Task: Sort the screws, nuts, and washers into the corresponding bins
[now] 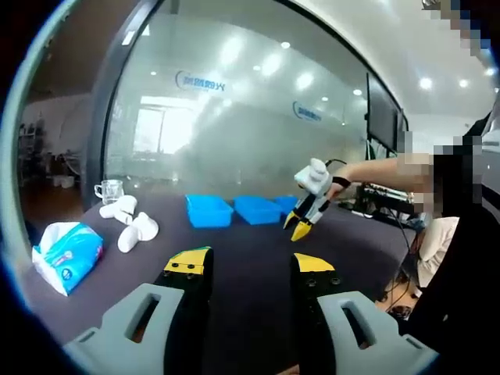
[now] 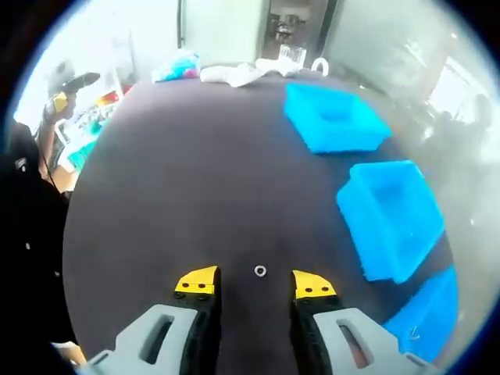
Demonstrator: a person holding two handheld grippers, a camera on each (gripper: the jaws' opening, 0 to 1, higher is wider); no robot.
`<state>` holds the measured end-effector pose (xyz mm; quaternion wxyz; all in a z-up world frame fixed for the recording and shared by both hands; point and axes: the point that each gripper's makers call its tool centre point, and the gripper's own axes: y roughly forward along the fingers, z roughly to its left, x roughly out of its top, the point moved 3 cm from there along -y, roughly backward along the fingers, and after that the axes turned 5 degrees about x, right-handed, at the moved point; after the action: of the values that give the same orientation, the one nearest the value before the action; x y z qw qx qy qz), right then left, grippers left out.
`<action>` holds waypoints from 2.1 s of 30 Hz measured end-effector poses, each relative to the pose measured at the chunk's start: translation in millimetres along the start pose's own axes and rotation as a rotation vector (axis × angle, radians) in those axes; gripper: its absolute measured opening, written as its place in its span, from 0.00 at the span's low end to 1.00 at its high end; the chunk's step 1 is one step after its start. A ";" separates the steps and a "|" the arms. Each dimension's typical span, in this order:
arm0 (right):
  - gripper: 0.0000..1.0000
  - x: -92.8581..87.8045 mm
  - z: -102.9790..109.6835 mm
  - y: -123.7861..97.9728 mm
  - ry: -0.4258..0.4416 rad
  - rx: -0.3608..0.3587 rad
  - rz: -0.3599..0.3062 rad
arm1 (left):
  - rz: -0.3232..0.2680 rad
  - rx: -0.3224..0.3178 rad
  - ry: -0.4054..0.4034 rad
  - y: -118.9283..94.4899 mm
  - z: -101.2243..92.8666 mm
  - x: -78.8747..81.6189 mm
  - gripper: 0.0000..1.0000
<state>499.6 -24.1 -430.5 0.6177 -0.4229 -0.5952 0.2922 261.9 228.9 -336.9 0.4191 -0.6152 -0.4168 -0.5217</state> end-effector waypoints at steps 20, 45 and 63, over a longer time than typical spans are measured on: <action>0.11 -5.7 -9.6 9.1 0.101 0.031 0.039 | 0.005 0.007 -0.014 -3.1 1.6 -4.4 0.39; 0.01 -3.5 0.8 8.4 0.023 0.021 0.068 | -0.004 0.009 -0.010 -4.3 -0.7 -1.0 0.39; 0.01 7.6 25.9 -31.2 0.055 -0.068 -0.212 | -0.017 -0.011 0.002 -0.2 -7.2 6.3 0.39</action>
<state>470.6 -27.8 -401.3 0.6465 -0.3860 -0.6290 0.1932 260.3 222.6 -329.9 0.4119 -0.6134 -0.4187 -0.5280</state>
